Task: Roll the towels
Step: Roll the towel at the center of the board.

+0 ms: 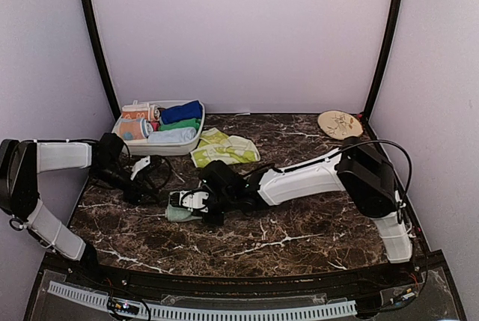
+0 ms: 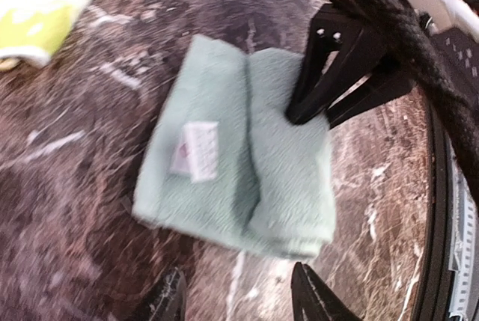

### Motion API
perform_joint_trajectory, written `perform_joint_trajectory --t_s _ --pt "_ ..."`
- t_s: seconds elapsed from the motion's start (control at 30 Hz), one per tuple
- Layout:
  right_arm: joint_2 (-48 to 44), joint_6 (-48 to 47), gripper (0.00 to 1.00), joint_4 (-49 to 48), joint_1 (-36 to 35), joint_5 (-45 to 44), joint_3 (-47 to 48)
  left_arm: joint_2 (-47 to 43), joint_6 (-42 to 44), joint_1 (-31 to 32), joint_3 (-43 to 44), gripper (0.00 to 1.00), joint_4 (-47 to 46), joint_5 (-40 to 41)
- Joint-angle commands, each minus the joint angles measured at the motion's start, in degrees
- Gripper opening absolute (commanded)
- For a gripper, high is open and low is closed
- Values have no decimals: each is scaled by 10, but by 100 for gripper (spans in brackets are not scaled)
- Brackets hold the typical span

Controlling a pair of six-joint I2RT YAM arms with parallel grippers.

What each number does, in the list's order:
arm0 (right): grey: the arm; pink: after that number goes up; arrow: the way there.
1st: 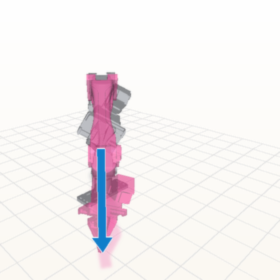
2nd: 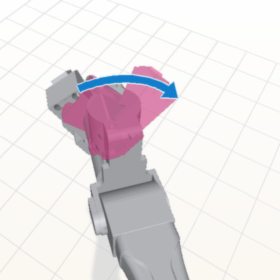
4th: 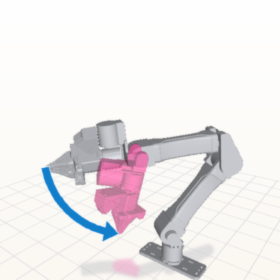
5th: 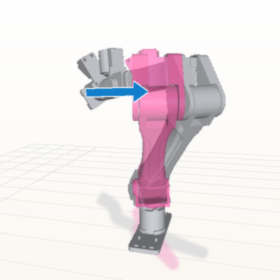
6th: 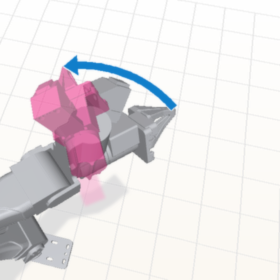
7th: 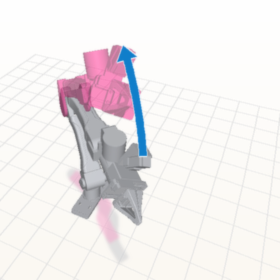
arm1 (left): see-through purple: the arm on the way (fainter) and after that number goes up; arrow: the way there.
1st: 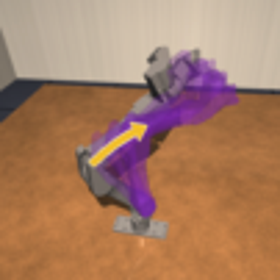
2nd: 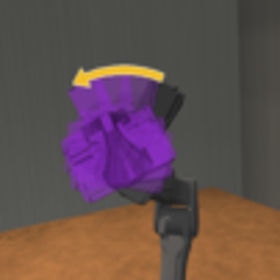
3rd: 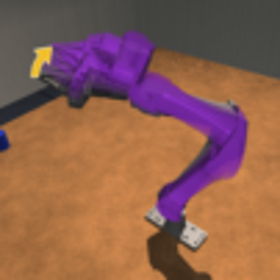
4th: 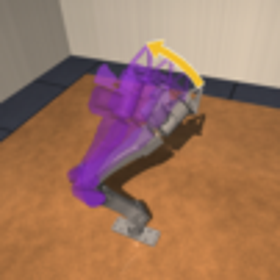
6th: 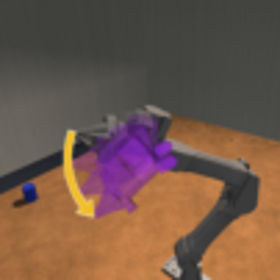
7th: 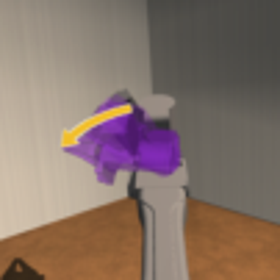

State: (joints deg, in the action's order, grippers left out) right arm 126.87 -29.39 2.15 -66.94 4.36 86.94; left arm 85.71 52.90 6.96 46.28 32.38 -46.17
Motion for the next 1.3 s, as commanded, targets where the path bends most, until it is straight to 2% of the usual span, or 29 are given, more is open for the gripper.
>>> perform_joint_trajectory --t_s 0.0,0.17,0.37,0.53,0.7,0.87,1.07,1.17,1.27 --pt "55 88 6 165 6 89 28 -42 28 -28 -24 49 -7 -3" --pt "88 223 2 232 39 186 89 -55 47 -27 8 45 33 -11" --pt "113 346 0 263 72 307 97 -115 88 -16 -40 45 -3 -1" --pt "140 412 0 271 90 366 106 -135 87 94 -55 45 -25 71" --pt "170 486 0 268 108 425 126 -94 75 177 -30 45 -52 121" --pt "182 521 0 276 115 432 152 -40 91 240 -29 46 -96 192" --pt "176 528 0 281 117 418 164 14 71 247 -32 38 -166 261" --pt "173 529 0 281 118 421 160 8 73 249 -57 38 -217 299" --pt "168 527 3 278 121 430 156 5 80 251 -72 39 -230 311"
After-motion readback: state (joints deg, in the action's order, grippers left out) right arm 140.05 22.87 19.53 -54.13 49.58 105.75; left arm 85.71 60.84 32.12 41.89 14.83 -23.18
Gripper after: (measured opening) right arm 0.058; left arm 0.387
